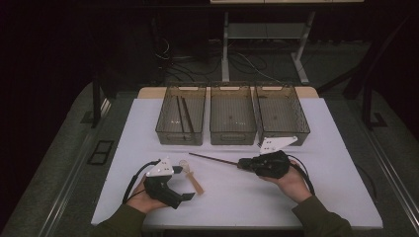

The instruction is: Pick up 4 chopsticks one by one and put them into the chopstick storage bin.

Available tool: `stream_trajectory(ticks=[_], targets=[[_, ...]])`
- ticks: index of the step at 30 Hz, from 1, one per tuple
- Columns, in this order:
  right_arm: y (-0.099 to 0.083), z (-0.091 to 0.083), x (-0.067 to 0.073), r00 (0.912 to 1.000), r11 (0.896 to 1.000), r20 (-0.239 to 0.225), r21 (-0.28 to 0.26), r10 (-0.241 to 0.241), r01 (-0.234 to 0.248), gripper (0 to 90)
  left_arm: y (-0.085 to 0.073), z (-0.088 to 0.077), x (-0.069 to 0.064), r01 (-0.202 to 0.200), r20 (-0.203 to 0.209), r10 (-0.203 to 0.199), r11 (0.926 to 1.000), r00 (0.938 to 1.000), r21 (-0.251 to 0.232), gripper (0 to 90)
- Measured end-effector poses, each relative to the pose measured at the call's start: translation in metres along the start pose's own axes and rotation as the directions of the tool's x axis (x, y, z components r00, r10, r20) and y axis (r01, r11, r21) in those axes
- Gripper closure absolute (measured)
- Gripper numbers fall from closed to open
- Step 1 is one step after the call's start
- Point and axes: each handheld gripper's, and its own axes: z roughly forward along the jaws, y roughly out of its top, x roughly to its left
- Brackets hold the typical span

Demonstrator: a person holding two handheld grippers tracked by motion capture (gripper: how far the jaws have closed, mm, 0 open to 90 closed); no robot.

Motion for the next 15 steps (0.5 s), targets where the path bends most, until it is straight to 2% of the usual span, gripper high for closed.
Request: stream_trajectory(ticks=[7,15], targets=[[0.01,-0.014,-0.005,0.9999,0.999,0.012,-0.053,0.006,-0.006,84.8,0.0,0.0,0.0,0.018,-0.005,-0.018,0.9998,0.9998,0.001,0.0],[0.018,-0.024,-0.008,0.9997,0.995,0.022,-0.098,0.007,-0.005,84.8,0.0,-0.001,0.001,0.008,-0.005,-0.008,0.9999,1.0,0.01,0.0]])
